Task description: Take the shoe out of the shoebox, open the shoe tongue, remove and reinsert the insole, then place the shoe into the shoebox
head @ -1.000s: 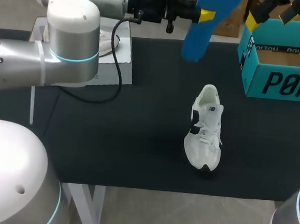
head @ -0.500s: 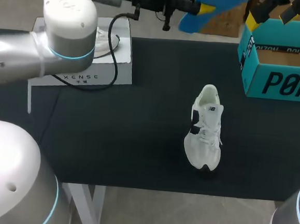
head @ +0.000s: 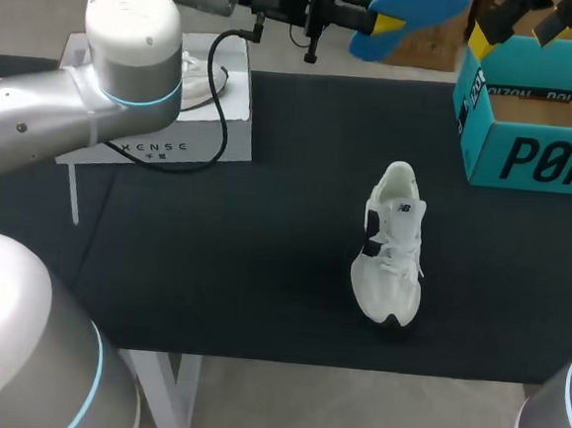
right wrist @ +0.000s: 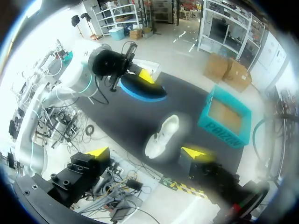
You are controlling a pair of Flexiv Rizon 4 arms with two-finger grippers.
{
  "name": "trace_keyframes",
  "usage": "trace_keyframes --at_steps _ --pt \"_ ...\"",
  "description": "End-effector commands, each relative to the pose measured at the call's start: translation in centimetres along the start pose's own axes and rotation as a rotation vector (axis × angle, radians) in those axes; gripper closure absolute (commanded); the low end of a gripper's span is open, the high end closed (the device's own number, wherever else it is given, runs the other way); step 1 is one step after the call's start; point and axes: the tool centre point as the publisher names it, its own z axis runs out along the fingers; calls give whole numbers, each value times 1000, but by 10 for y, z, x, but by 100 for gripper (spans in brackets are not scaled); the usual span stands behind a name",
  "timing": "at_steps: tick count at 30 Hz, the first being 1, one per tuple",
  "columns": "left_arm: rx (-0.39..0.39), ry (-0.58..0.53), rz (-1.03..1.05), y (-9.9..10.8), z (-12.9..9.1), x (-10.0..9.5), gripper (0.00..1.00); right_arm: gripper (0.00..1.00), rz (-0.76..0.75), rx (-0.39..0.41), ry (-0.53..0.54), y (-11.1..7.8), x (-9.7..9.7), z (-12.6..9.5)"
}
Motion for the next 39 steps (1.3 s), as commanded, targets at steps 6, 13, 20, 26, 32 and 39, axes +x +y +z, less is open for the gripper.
trace_keyframes --at_steps 6,13,20,26,32,39 --pt "2 -4 68 -6 1 -1 100 0 1 5 0 2 0 0" --pt "126 -25 598 -37 15 25 100 0 1 5 0 2 0 0" --pt "201 -44 735 -45 18 52 100 0 1 5 0 2 0 0" --pt "95 -42 652 -38 10 58 100 0 1 5 0 2 0 0" --pt "58 -66 658 -38 2 60 100 0 1 5 0 2 0 0" --pt "49 -60 610 -35 1 61 100 0 1 5 0 2 0 0"
